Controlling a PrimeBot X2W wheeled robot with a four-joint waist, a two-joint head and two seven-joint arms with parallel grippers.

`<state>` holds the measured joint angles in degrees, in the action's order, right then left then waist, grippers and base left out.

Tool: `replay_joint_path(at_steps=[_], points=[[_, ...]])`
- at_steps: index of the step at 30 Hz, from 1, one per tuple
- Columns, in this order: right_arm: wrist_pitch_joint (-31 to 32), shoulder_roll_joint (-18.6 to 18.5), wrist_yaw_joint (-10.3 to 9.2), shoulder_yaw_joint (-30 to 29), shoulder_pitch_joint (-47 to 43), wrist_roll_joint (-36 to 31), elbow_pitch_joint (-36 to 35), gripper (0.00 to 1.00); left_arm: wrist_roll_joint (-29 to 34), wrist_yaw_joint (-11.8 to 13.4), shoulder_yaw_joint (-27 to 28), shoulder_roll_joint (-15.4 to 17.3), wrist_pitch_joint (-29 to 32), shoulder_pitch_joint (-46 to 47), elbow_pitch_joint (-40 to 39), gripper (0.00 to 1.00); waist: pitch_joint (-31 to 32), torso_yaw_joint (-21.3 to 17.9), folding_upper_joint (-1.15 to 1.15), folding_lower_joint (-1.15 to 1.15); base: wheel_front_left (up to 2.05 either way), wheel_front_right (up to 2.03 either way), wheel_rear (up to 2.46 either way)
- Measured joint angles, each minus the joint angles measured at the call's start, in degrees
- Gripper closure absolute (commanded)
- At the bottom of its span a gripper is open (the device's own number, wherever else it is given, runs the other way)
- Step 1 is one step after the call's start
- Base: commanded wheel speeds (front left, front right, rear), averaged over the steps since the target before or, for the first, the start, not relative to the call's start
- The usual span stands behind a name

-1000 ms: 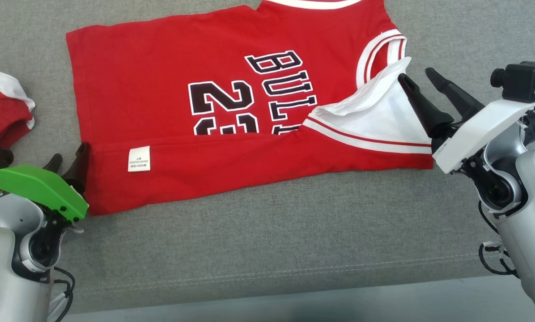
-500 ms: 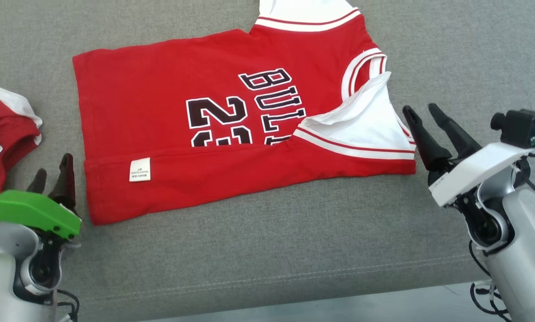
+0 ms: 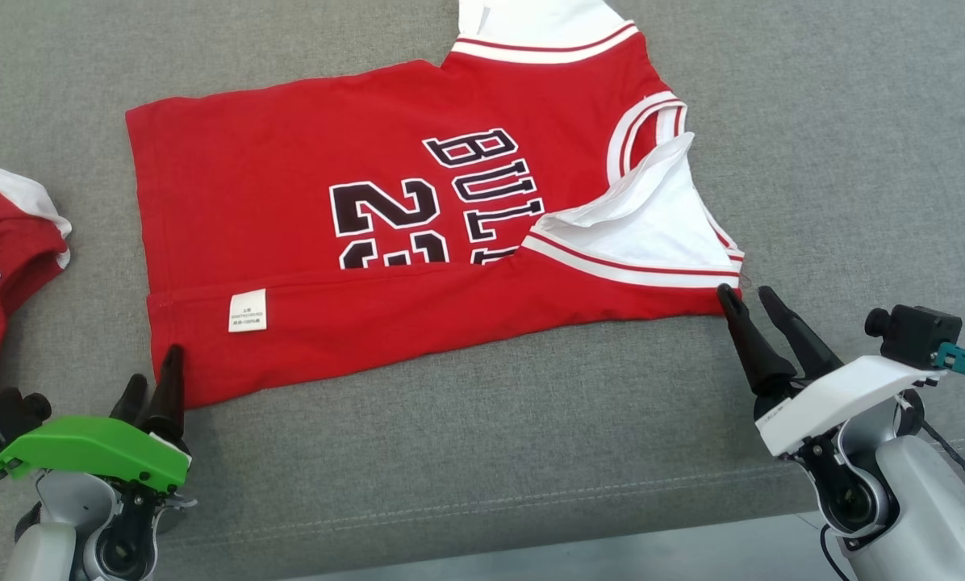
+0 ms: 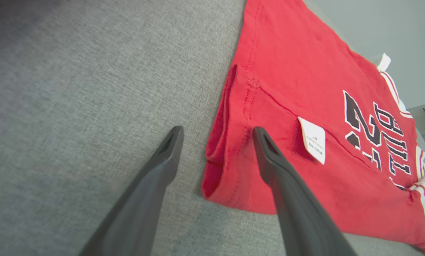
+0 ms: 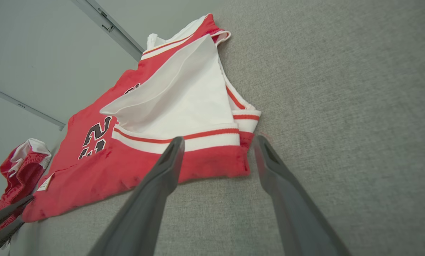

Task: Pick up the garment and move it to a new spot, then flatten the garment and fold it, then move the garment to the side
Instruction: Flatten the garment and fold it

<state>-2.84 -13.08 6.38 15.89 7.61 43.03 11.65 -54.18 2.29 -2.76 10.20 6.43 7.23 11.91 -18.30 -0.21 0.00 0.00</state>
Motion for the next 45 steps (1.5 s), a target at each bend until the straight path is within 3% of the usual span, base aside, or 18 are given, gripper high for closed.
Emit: replay_joint_path(at_steps=[15,25,45], points=[[-2.45,1.32,0.00,0.21,0.00,0.01,1.64,0.00,-5.02,-2.75,1.20,-1.24,-0.45,-0.04,-0.02,0.00,-2.84,0.60,0.00,0.00,0.00,0.00,0.00],[-3.32,1.98,0.05,0.54,0.10,0.41,2.29,0.00,-5.65,-3.31,1.43,-1.24,-0.37,0.15,0.68,0.00,-3.58,0.66,0.00,0.00,0.00,0.00,0.00],[-4.19,2.42,0.12,2.48,0.36,0.40,4.91,0.00,-10.79,-5.12,1.60,-2.29,4.12,-1.68,0.66,0.00,-1.76,1.97,0.00,0.00,0.00,0.00,0.00]])
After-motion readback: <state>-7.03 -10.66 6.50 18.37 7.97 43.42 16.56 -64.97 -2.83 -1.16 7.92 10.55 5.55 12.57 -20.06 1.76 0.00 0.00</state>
